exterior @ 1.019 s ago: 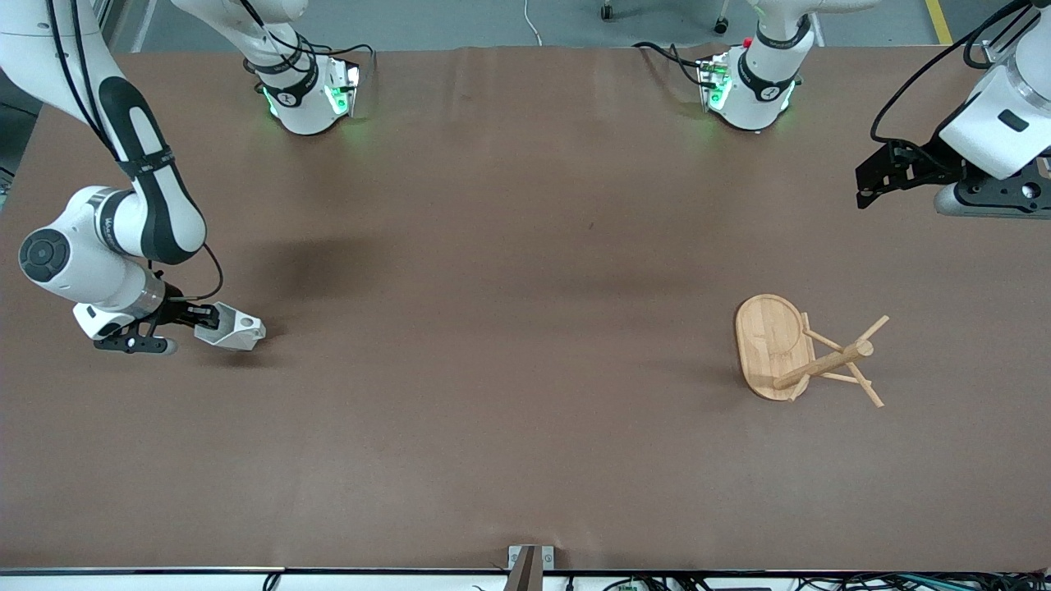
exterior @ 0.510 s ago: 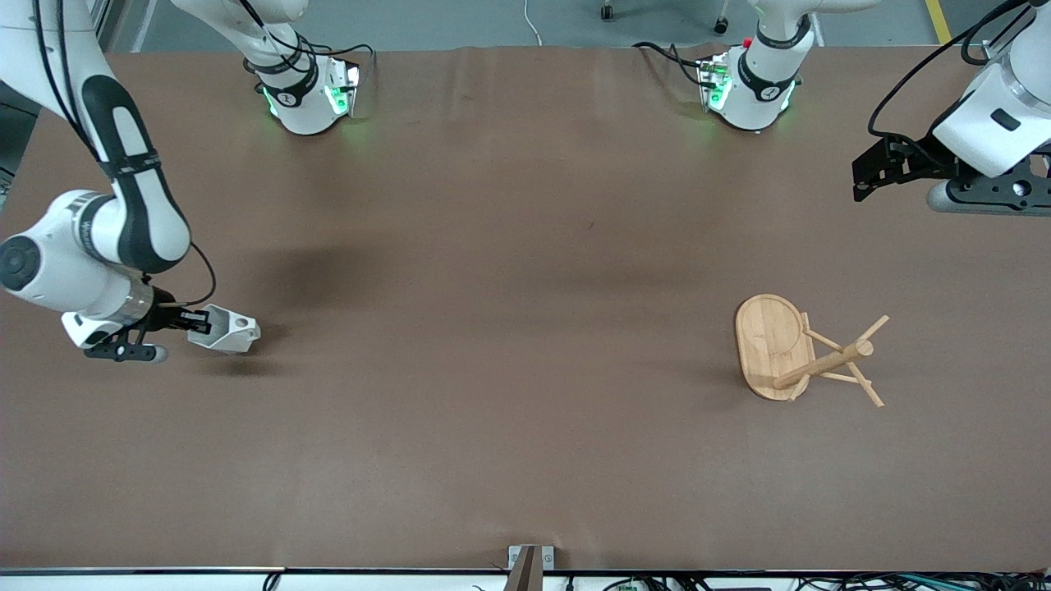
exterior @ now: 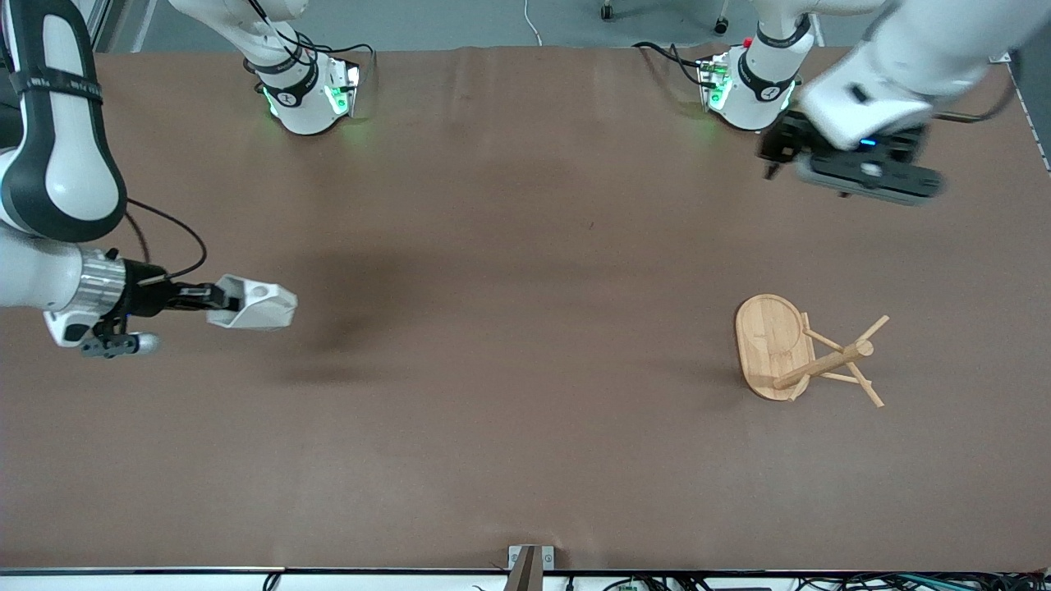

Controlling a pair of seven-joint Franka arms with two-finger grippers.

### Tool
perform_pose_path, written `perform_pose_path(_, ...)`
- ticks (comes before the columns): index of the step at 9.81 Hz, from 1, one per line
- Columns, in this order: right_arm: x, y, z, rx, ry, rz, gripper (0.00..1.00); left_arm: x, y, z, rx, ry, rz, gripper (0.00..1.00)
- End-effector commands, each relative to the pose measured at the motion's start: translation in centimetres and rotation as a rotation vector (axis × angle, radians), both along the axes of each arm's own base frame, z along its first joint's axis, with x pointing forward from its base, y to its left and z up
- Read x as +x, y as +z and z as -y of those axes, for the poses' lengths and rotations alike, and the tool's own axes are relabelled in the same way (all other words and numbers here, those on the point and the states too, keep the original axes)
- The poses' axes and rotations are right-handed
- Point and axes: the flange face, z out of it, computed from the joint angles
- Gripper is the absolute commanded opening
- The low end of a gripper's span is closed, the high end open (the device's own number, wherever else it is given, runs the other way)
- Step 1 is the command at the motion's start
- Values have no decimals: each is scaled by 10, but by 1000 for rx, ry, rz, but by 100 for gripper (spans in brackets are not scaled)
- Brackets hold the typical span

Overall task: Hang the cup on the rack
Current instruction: 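Lift the white cup with the right gripper while the left gripper approaches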

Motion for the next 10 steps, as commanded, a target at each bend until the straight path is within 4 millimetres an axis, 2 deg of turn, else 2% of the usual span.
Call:
perform_pose_path(1, -11, 1, -66, 193, 27, -39, 1, -25, -12, 86, -102, -151, 18, 100)
perform_pose_path(2, -18, -3, -99, 262, 37, -65, 1, -43, -11, 126, -174, -212, 41, 100)
perform_pose_path(4, -41, -17, -157, 403, 55, -151, 1, -71, -33, 201, -259, -333, 81, 100)
perform_pose_path(5, -51, -17, -178, 455, 68, -185, 1, -79, -44, 228, -291, -381, 111, 100)
perform_pose_path(6, -58, -16, -190, 521, 78, -205, 1, -78, -60, 250, -333, -451, 146, 100)
perform_pose_path(8, -77, -23, -197, 657, 95, -215, 1, -68, -80, 264, -369, -582, 186, 100)
perform_pose_path(10, -83, -24, -202, 683, 122, -227, 1, -68, -89, 271, -377, -644, 190, 100)
